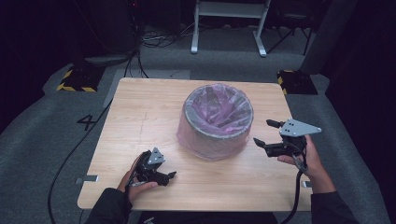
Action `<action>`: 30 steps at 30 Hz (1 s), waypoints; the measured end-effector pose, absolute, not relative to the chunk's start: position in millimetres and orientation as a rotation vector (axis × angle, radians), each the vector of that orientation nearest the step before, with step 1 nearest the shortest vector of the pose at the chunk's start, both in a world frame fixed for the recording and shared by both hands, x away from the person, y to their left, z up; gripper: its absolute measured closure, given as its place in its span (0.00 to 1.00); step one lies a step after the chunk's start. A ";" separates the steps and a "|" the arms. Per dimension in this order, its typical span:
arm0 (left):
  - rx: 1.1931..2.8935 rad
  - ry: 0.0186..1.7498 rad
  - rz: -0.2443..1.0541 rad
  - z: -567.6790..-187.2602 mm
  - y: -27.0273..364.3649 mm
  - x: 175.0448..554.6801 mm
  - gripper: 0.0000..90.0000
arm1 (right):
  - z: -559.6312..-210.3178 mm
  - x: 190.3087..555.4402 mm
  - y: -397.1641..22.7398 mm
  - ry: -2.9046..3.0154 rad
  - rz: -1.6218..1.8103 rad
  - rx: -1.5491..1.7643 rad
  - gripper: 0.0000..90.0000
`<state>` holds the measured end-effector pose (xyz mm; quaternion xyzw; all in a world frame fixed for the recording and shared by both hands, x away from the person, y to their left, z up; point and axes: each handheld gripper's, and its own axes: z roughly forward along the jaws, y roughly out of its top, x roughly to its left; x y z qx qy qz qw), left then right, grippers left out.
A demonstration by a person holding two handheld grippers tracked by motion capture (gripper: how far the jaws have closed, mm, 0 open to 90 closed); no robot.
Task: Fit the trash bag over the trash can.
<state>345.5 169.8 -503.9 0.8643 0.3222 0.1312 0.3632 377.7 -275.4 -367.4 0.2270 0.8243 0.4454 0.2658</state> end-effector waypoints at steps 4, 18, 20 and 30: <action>2.224 0.830 0.337 -503.9 169.8 345.5 0.16 | -385.0 378.5 -283.2 2.242 1.145 0.670 0.22; 2.229 0.822 0.335 -503.8 169.8 346.2 0.16 | -447.5 382.8 -308.5 2.342 0.987 0.857 0.20; 2.227 0.823 0.332 -504.0 169.5 346.4 0.16 | -454.0 381.2 -310.4 2.361 0.985 0.865 0.20; 2.230 0.820 0.328 -503.9 168.8 347.2 0.15 | -489.1 365.2 -323.9 2.424 0.887 0.921 0.20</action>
